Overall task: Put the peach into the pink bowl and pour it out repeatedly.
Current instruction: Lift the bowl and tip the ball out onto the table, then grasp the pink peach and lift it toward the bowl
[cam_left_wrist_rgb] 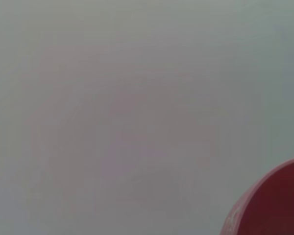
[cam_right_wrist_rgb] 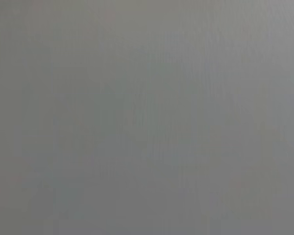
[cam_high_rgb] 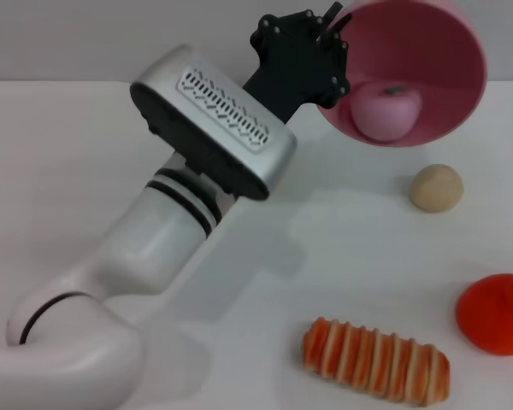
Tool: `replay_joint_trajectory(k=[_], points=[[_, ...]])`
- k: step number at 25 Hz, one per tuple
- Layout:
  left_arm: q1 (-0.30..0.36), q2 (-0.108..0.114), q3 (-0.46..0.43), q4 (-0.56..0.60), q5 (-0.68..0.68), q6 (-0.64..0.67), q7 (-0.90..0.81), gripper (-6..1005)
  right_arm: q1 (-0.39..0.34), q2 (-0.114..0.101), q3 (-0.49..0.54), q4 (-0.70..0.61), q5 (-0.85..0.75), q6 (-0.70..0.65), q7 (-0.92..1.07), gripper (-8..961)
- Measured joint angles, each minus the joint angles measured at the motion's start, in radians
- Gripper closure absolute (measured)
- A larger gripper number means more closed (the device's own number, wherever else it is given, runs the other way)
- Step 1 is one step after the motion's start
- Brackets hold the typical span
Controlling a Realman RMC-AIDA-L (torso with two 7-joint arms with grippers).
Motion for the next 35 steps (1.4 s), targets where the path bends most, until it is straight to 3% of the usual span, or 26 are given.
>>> replay_joint_trajectory(k=[5, 18, 21, 26, 27, 29, 35], points=[[0.02, -0.001, 0.048, -0.019, 0.057, -0.123, 0.003, 947, 0.008, 0.002, -0.007, 0.001, 0.0, 0.011, -0.001, 464], [0.024, -0.001, 0.042, -0.025, 0.079, -0.117, 0.0, 945, 0.027, 0.0, -0.013, 0.009, -0.001, 0.027, -0.003, 481], [0.01, 0.001, -0.021, -0.002, 0.079, 0.013, -0.014, 945, 0.03, 0.0, -0.016, 0.016, -0.001, 0.028, -0.003, 485], [-0.03, 0.006, -0.225, 0.064, 0.078, 0.37, -0.065, 944, 0.032, -0.001, -0.027, 0.021, -0.014, 0.038, -0.003, 492], [-0.03, 0.006, -0.225, 0.064, 0.078, 0.37, -0.065, 944, 0.032, -0.001, -0.028, 0.021, -0.02, 0.044, -0.002, 493], [-0.09, 0.005, -0.394, 0.082, 0.074, 0.655, -0.068, 943, 0.032, -0.002, -0.038, 0.021, -0.032, 0.062, 0.005, 496], [-0.237, 0.004, -0.716, 0.02, 0.07, 1.087, -0.068, 943, 0.025, -0.004, -0.084, -0.043, -0.144, 0.118, 0.134, 504]])
